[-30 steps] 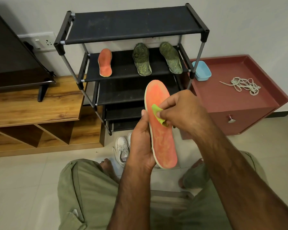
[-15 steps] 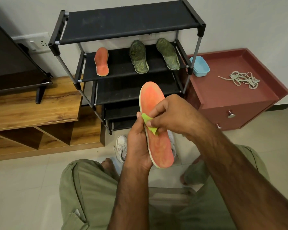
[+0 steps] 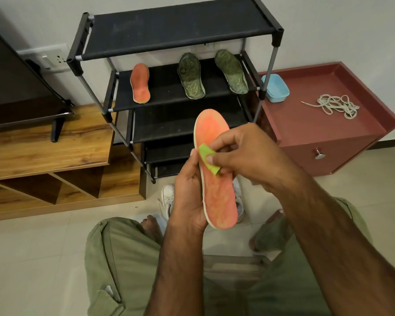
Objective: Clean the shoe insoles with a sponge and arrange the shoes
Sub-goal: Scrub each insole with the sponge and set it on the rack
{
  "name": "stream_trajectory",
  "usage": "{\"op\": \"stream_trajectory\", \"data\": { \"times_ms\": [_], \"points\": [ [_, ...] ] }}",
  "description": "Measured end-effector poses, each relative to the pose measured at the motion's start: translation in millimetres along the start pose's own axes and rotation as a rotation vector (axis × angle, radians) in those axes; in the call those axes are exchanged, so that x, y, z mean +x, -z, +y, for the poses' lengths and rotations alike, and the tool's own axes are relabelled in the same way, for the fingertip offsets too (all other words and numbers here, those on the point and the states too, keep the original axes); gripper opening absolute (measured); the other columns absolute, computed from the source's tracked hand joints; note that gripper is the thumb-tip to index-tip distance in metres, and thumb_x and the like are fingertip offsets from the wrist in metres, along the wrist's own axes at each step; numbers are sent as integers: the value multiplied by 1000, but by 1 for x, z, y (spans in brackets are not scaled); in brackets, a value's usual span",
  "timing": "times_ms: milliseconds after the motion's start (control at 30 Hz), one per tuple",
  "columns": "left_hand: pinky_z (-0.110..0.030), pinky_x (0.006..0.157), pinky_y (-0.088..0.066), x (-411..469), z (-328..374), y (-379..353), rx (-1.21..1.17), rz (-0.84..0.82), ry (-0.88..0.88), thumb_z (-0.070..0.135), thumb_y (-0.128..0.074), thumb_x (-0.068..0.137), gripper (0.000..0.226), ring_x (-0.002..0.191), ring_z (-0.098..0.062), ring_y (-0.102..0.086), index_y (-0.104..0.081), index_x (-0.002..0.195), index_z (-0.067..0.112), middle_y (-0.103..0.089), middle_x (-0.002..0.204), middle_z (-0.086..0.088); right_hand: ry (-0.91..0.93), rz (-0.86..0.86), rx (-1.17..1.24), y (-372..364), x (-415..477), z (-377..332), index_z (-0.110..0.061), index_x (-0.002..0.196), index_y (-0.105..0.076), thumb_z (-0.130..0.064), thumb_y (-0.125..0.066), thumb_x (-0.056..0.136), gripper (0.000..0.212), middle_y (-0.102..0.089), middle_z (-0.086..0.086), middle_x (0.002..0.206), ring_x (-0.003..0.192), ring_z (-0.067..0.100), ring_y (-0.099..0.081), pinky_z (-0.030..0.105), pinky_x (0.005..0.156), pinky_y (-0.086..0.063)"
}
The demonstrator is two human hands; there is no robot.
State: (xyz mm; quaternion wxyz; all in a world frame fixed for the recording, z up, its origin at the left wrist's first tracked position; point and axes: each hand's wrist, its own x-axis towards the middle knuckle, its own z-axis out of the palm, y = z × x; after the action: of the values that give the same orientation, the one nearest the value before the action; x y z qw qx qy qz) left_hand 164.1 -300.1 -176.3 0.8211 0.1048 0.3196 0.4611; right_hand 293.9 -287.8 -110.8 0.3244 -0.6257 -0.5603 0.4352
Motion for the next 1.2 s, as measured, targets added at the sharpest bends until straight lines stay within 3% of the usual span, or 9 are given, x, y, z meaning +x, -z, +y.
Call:
{"op": "stream_trajectory", "data": {
  "times_ms": [100, 167, 300, 467, 633, 800, 933, 1067, 1200],
  "points": [
    [-46, 87, -59, 5, 2, 4, 26, 12, 9, 48, -51, 97, 62, 93, -35, -67, -59, 140, 4, -67, 118, -22, 175, 266, -28, 14, 4, 7, -30, 102, -79, -17, -76, 90, 18, -76, -6, 88, 72, 18, -75, 46, 71, -64],
    [-45, 78, -59, 7, 1, 5, 51, 20, -1, 42, -52, 98, 55, 86, -34, -69, -62, 134, 3, -70, 111, -20, 272, 243, -169, 19, 4, 9, -35, 105, -80, -16, -71, 92, 24, -73, -13, 97, 78, 9, -72, 34, 73, -62],
    [-29, 56, -57, 9, 0, 9, 95, 17, -19, 23, -41, 103, 49, 60, -24, -69, -78, 76, 4, -72, 73, -12, 303, 49, -446, 8, -3, 18, -34, 104, -81, -9, -70, 90, 30, -69, -15, 111, 96, 6, -68, 30, 89, -57],
    [-35, 75, -59, 3, 9, 14, -39, -41, 11, 30, -59, 94, 53, 96, -27, -65, -53, 137, 0, -62, 117, -17, 344, 112, -475, 7, -1, 22, -30, 111, -79, -33, -76, 89, 23, -69, -14, 114, 104, 2, -63, 28, 95, -51],
    [-39, 101, -49, 3, 6, 13, -92, -145, -26, 34, -59, 94, 48, 110, -31, -64, -67, 121, -4, -66, 120, -21, 359, 181, -480, -2, -2, 21, -26, 100, -81, -30, -78, 89, 13, -70, -13, 107, 103, 6, -65, 33, 95, -53],
    [-32, 78, -44, 2, 1, 14, -127, -188, -68, 40, -62, 88, 57, 105, -28, -59, -59, 125, -3, -61, 121, -19, 301, 292, -356, -10, -6, 22, -27, 92, -79, -27, -81, 87, 4, -66, -16, 98, 74, 0, -67, 8, 75, -49],
    [-38, 95, -45, -1, -2, 17, -204, -230, -117, 39, -76, 79, 62, 116, -33, -58, -60, 122, -2, -58, 128, -21, 301, 396, -334, -14, -6, 25, -29, 92, -78, -27, -80, 87, 6, -68, -13, 97, 85, 5, -65, 30, 79, -58],
    [-51, 118, -27, 0, -3, 18, -157, -276, -107, 50, -60, 89, 80, 140, -38, -35, -37, 145, -2, -40, 147, -26, 337, 379, -318, -13, -7, 25, -27, 106, -75, -21, -80, 87, 20, -67, -12, 94, 84, 6, -64, 33, 76, -59],
    [-55, 122, -25, 4, -6, 24, -239, -300, -52, 46, -51, 91, 71, 133, -40, -47, -52, 136, -9, -50, 140, -29, 335, 307, -361, -9, -5, 23, -27, 107, -79, -20, -80, 87, 21, -68, -10, 94, 83, 7, -64, 31, 78, -57]
  ]
}}
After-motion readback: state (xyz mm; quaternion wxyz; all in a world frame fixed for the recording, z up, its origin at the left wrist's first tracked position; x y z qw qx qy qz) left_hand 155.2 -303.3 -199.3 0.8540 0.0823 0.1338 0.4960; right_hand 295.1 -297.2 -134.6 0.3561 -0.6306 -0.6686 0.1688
